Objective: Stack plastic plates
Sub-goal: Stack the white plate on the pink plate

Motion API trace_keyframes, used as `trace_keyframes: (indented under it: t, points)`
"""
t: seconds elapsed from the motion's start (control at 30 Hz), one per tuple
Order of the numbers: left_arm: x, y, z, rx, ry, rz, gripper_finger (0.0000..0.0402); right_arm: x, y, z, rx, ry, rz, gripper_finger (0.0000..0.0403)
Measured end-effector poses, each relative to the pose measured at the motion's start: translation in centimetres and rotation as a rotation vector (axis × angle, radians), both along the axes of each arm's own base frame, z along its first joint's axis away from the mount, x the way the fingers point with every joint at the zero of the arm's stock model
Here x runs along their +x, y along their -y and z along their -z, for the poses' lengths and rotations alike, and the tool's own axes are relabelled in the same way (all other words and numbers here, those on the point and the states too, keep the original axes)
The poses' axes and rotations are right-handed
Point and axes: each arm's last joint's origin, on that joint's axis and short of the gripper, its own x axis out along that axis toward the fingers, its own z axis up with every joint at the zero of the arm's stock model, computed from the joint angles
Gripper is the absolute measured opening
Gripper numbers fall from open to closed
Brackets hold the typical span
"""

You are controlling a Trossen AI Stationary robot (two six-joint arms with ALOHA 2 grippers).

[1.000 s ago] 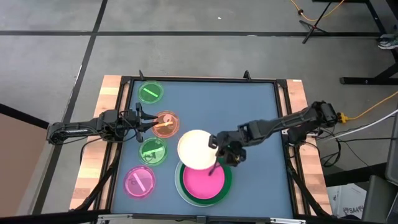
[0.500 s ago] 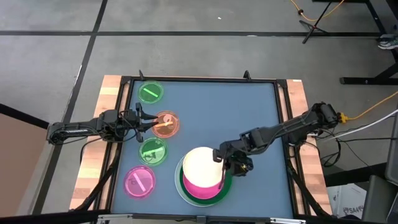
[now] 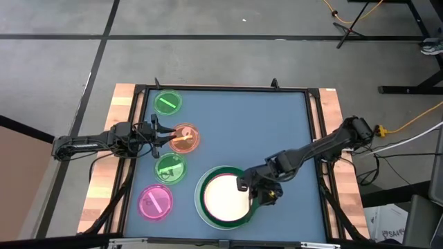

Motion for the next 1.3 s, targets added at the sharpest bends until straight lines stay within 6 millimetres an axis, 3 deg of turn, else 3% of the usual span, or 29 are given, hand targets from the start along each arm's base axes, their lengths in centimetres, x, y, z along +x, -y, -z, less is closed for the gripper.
trace_keyframes:
  t: [0.2, 0.43, 0.83, 1.3]
  points:
    - [0.0, 0.0, 0.0, 0.0, -0.001, 0.001, 0.0111, 0.9, -0.3, 2.8, -0.043, -0.07, 0.007, 0.0]
    - [0.0, 0.0, 0.0, 0.0, -0.001, 0.001, 0.0111, 1.6, -0.4, 4.3, -0.098, -0.072, 0.033, 0.0]
    - [0.0, 0.0, 0.0, 0.0, -0.001, 0.0, 0.0111, 1.6, -0.4, 4.4, -0.102, -0.076, 0.037, 0.0008]
    - [0.0, 0.0, 0.0, 0.0, -0.001, 0.0, 0.0111, 1.6, -0.4, 4.4, -0.106, -0.075, 0.042, 0.0062]
